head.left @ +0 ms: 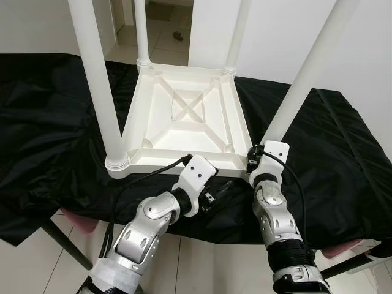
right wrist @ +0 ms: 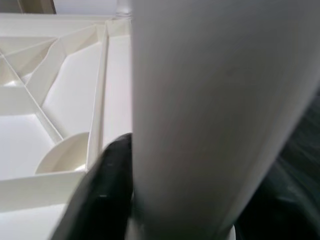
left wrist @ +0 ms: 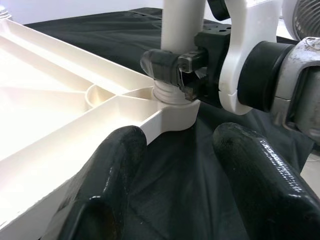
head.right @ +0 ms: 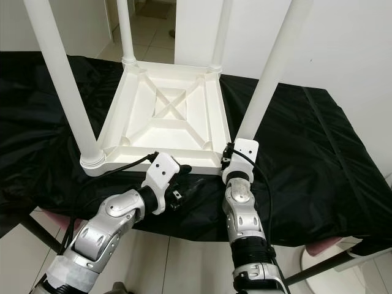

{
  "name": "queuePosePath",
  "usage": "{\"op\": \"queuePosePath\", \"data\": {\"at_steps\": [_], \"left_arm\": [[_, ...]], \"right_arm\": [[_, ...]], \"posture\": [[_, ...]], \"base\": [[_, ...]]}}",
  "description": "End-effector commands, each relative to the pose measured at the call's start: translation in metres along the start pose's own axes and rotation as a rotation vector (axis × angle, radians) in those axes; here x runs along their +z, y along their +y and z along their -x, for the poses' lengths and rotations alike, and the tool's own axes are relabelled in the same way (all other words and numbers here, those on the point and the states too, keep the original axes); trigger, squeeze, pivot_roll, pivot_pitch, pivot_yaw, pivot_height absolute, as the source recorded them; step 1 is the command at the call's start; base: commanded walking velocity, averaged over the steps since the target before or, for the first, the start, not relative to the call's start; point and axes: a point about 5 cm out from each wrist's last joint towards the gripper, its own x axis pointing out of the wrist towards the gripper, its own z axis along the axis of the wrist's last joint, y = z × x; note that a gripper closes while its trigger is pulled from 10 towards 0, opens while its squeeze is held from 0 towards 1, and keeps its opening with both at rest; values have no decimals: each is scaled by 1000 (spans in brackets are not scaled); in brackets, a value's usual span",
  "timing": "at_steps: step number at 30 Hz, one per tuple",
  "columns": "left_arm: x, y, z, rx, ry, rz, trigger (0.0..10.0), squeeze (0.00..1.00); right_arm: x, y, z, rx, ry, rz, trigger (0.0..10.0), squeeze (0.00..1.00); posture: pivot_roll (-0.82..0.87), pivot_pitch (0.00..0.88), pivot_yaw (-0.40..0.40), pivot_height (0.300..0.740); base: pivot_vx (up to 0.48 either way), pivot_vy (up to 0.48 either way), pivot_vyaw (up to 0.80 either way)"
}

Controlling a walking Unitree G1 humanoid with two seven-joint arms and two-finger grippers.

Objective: Building children table

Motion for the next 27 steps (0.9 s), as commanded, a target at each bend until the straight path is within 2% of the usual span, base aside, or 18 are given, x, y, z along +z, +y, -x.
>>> {"op": "queuePosePath", "data": {"at_steps": [1, 8, 11, 12, 14, 15, 16, 17, 19, 20, 22, 25, 27], "left_arm": [[0, 6, 0, 98, 1, -9, 10000, 0], [-1, 6, 0, 104, 0, -9, 10000, 0], [-1, 5, 0, 107, -2, -10, 10000, 0], [-1, 5, 0, 107, -2, -10, 10000, 0], [-1, 5, 0, 107, -2, -10, 10000, 0], [-1, 6, 1, 105, 0, -10, 10000, 0], [-2, 6, 1, 103, 1, -10, 10000, 0], [-2, 6, 1, 103, 1, -10, 10000, 0], [-1, 6, 1, 95, 1, -9, 10000, 0], [-1, 6, 1, 92, 0, -9, 10000, 0], [-1, 6, 1, 92, 0, -9, 10000, 0], [0, 7, 0, 83, -1, -14, 10000, 0], [0, 8, 0, 81, -1, -15, 10000, 0]], "right_arm": [[-3, -2, 1, 40, 5, -19, 10000, 1000], [3, -9, 0, 91, -34, -33, 10000, 1000], [5, -19, 0, 194, -46, -16, 10000, 1000], [5, -19, 0, 194, -46, -16, 10000, 1000], [2, -21, 3, 343, -16, 11, 10000, 1000], [2, -23, 6, 430, -4, -12, 10000, 0], [2, -25, 8, 485, 0, -31, 10000, 0], [2, -25, 8, 485, 0, -31, 10000, 0], [3, -31, 13, 635, -18, 22, 10000, 0], [3, -33, 13, 664, -19, 40, 10000, 0], [3, -33, 13, 664, -19, 40, 10000, 0], [3, -45, 9, 761, -10, 109, 10000, 0], [3, -48, 8, 779, -10, 120, 10000, 0]], "posture": [[53, 0, -79, 740], [56, 0, -84, 740], [57, 0, -86, 740], [57, 0, -86, 740], [57, 0, -85, 740], [52, 0, -81, 740], [52, 0, -81, 740], [52, 0, -81, 740], [46, 0, -74, 740], [46, 0, -74, 740], [46, 0, -74, 740], [44, 0, -62, 740], [44, 0, -60, 740]], "base": [[0, 0, 0], [0, 0, 0], [0, 0, 0], [0, 0, 0], [0, 0, 0], [0, 0, 0], [0, 0, 0], [0, 0, 0], [0, 0, 0], [0, 0, 0], [0, 0, 0], [0, 0, 0], [0, 0, 0]]}}
